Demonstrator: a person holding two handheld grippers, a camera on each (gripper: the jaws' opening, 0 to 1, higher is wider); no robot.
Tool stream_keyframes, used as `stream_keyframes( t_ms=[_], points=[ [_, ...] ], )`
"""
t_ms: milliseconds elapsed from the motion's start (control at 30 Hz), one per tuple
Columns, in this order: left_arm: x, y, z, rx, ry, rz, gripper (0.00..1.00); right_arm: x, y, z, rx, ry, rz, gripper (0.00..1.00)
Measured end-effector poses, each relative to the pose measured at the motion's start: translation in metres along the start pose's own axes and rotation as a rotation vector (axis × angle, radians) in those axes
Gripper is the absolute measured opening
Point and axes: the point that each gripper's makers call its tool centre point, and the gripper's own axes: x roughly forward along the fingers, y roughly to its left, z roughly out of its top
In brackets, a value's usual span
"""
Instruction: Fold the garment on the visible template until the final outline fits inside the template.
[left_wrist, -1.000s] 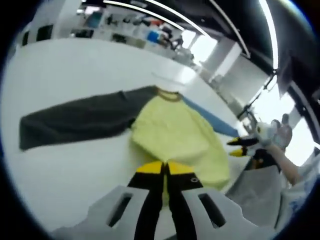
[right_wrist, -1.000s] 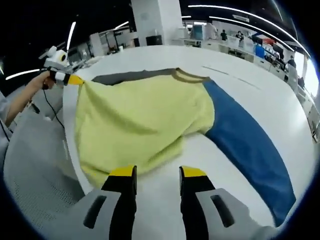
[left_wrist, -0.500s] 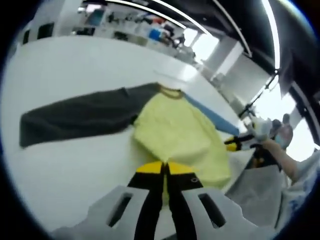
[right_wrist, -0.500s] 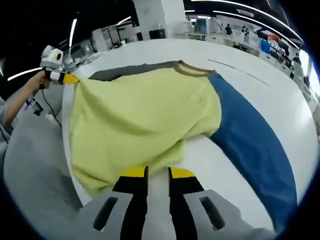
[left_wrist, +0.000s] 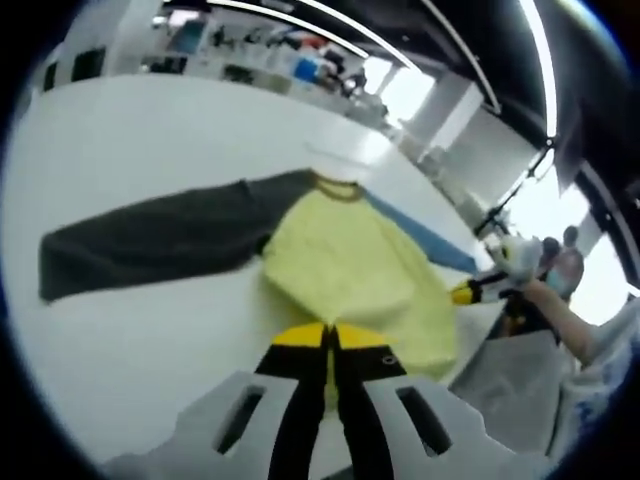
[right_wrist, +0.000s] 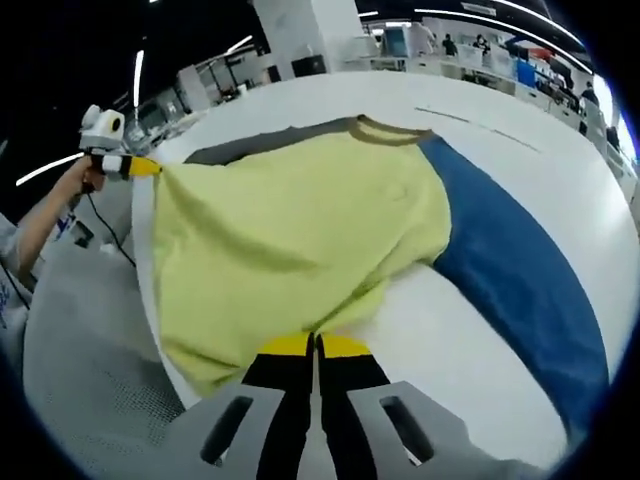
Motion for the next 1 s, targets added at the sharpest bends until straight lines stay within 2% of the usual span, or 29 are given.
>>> stream_keyframes(
  t_ms=[200,400,567,733,1000],
  points=[
    [-0.005,-0.003,0.009,0.019,-0.017,-0.009,0.0,-0.024,0.002,0.013,0.017,-0.05,-0.016,0.02],
    [-0.011,-0.008,0.017,0.032,-0.037,-0.016,0.0,-0.049,-0.002,0.024,0.013,-0.106,-0.064,0.02],
    [-0.017,-0.014,0.027,0.055,-0.062,-0.023,0.0,-0.068,-0.007,0.043,0.008,-0.157,-0.096,0.01],
    [-0.016,-0.015,0.044,0.064,-0.096,-0.031,0.0,-0.073,-0.013,0.063,-0.004,-0.195,-0.117,0.01],
    [0.001,-0.006,0.067,0.084,-0.117,-0.019,0.0,-0.06,-0.035,0.087,0.002,-0.226,-0.143,0.01]
  ],
)
